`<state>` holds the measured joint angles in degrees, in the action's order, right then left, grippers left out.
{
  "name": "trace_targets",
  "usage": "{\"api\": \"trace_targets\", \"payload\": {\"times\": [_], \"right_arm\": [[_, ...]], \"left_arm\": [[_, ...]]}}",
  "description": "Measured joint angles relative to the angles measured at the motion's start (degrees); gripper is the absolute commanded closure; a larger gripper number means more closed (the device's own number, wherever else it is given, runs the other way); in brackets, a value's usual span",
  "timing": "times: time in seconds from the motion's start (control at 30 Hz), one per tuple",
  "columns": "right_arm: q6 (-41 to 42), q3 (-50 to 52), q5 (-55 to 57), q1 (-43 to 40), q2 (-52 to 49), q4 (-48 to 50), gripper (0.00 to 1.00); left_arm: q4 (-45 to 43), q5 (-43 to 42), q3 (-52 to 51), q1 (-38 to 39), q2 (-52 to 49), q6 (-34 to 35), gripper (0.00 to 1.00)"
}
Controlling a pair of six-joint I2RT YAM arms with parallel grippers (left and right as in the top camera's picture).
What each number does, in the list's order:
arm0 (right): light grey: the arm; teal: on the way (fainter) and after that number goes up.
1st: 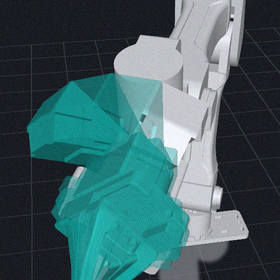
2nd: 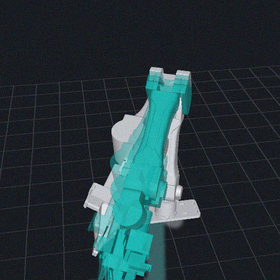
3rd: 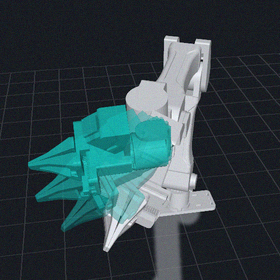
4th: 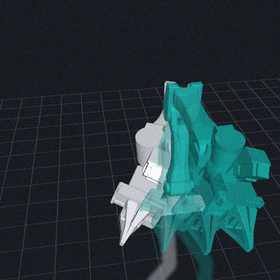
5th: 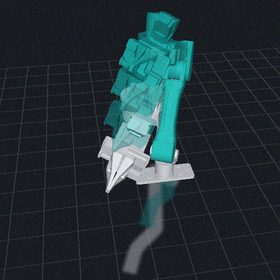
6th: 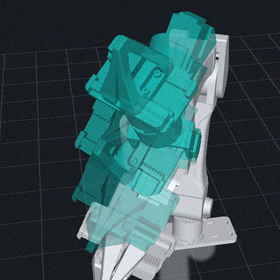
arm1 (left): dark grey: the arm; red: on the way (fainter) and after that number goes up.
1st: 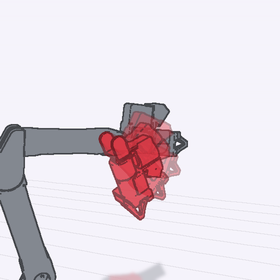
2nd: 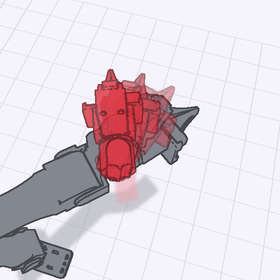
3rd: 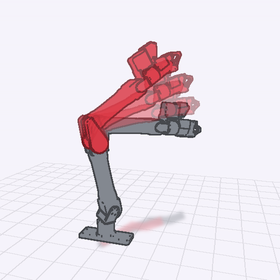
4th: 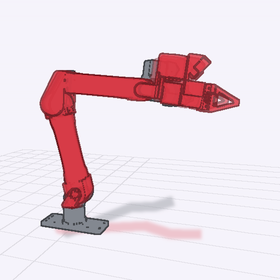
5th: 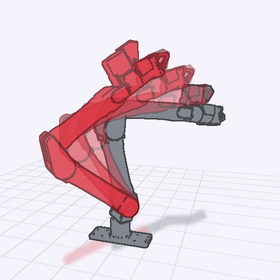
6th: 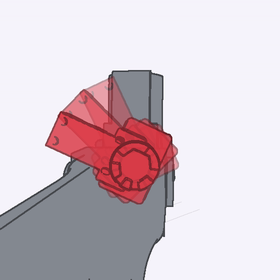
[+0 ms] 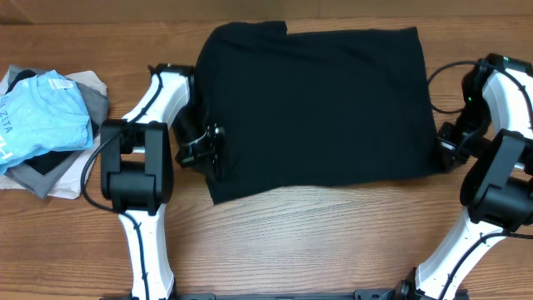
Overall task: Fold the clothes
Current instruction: 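Release the shirt and move the left gripper to its front-left corner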
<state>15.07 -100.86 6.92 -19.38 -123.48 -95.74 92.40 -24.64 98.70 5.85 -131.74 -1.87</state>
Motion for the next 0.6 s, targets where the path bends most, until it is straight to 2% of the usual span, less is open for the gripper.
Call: {"api": "trace_targets", "payload": {"times": [0.3, 0.47, 0.6], "right_arm": [[2.25, 3.8, 0.09, -3.63, 3.17, -0.2, 0.96], [2.51, 7.41, -2.38, -3.89, 10.97, 2.1, 0.96], [2.67, 11.74, -2.58, -4.0, 16.72, 3.54, 0.96]], "left_arm": [[-15.23, 1.14, -20.79, -7.65, 23.69, 6.1, 0.96], [-18.86, -2.19, -31.04, -12.61, 35.8, 7.76, 0.96], [-19.17, -3.98, -34.47, -14.4, 44.83, 7.82, 0.96]]}}
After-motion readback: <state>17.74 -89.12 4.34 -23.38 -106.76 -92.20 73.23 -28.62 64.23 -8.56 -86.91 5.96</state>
